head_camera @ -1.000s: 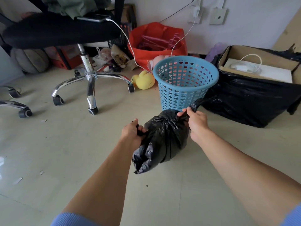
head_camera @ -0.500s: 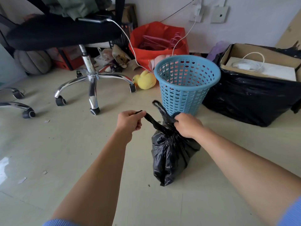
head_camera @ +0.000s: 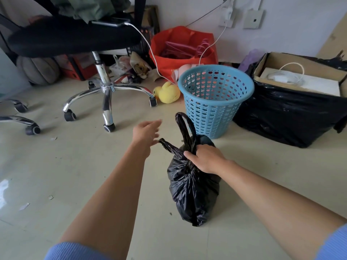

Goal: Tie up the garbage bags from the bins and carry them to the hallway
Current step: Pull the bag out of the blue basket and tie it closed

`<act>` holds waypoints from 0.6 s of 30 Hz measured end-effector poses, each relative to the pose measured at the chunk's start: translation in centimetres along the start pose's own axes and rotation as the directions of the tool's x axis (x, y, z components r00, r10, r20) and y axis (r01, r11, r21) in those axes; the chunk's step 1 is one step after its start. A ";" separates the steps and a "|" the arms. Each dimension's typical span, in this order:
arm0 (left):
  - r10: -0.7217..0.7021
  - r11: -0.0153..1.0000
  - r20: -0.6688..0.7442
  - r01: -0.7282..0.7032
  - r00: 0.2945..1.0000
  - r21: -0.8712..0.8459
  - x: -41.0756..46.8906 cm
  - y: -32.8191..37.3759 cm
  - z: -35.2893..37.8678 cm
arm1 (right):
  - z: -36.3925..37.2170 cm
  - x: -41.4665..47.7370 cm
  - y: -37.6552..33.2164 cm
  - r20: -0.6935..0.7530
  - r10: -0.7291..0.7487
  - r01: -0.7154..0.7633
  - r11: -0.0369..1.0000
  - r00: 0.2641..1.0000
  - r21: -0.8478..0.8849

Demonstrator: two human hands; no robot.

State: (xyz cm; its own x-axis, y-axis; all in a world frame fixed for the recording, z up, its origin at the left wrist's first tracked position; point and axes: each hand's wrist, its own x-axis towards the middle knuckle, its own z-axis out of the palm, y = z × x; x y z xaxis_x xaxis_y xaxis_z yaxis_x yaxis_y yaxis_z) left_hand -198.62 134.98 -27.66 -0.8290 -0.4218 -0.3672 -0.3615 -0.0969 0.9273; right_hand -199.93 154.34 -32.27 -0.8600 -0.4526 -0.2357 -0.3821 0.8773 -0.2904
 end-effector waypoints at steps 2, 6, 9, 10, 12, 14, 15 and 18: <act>-0.143 0.985 -0.118 0.153 0.983 0.085 0.3 -1.7 -0.8 | 0.4 0.2 0.5 0.025 -0.011 0.008 0.994 1.000 0.105; -0.273 0.958 0.052 0.277 0.961 -0.069 0.3 -4.4 -0.1 | 0.5 0.5 0.2 0.042 -0.010 -0.001 0.964 0.999 0.268; -0.194 0.918 -0.058 0.161 0.979 -0.363 1.0 -3.9 -0.2 | 0.4 0.6 0.0 0.027 0.047 -0.054 0.891 0.999 0.451; -0.179 0.891 -0.084 0.125 0.980 -0.436 1.2 -3.6 -0.4 | 0.3 0.7 0.0 0.026 0.089 -0.088 0.829 0.996 0.552; -0.165 0.850 -0.085 0.098 0.983 -0.518 1.1 -3.4 -0.5 | -0.1 1.0 0.3 0.076 0.173 -0.173 0.670 0.982 0.722; -0.154 0.841 -0.003 0.130 0.988 -0.525 0.7 -3.8 -0.4 | -0.8 1.0 0.6 0.154 0.232 -0.253 0.499 0.960 0.829; -0.130 0.870 0.056 0.141 0.990 -0.472 0.5 -4.1 -0.3 | -1.1 1.0 0.8 0.186 0.258 -0.281 0.405 0.948 0.870; -0.094 0.989 0.251 0.120 0.963 -0.088 -0.3 -5.1 0.4 | -1.8 0.7 1.5 0.279 0.271 -0.331 0.171 0.921 0.928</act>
State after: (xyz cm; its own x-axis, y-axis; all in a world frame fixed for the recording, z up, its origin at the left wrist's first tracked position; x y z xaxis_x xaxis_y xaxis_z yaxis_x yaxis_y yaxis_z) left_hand -196.67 135.97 -32.28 -0.8717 -0.1704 -0.4594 -0.4194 -0.2255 0.8794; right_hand -201.76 155.64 -31.25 -0.8016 -0.2237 -0.5544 0.5333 0.1515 -0.8322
